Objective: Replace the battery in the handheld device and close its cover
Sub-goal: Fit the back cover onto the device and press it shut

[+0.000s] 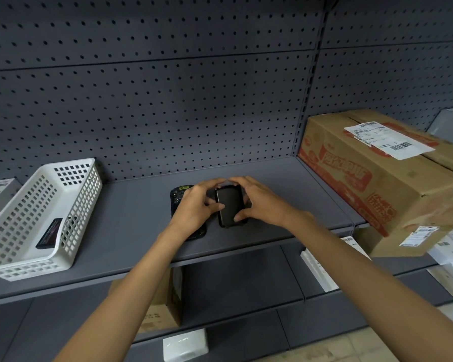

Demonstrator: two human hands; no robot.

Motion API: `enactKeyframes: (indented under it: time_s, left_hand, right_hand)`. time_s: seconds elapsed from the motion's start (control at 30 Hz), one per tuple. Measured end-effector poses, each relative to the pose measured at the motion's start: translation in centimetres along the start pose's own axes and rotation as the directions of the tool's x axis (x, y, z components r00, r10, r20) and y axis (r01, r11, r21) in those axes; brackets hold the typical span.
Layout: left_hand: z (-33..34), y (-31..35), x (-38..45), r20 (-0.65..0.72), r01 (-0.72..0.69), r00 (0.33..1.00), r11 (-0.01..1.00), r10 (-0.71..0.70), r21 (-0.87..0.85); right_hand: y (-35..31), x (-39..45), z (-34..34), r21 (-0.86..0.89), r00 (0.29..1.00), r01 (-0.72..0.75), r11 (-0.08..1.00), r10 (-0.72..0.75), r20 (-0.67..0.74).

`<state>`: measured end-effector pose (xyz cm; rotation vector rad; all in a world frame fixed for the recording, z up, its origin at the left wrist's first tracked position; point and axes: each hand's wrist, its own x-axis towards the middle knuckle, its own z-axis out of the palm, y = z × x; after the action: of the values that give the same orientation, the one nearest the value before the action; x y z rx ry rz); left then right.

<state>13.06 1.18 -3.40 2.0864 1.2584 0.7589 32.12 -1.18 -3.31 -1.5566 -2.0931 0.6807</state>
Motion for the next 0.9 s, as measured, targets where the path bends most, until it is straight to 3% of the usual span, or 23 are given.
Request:
enactKeyframes:
  time_s: [0.3,0.9]
  left_hand:
    - [-2.5,-0.1,-1.6,-0.186,-0.059,0.981,0.998,0.052,-0.029]
    - [-7.2,-3.1,-4.8,-0.292,0.012,0.956,0.998,-0.032,-0.069]
  right_hand:
    - [-2.8,1.4,0.3,0.041,0.979,0.123,0.992,-0.114,-0.172]
    - [-7.1,4.2,3.5,0.068,0.975,0.208,0.976,-0.201,-0.099]
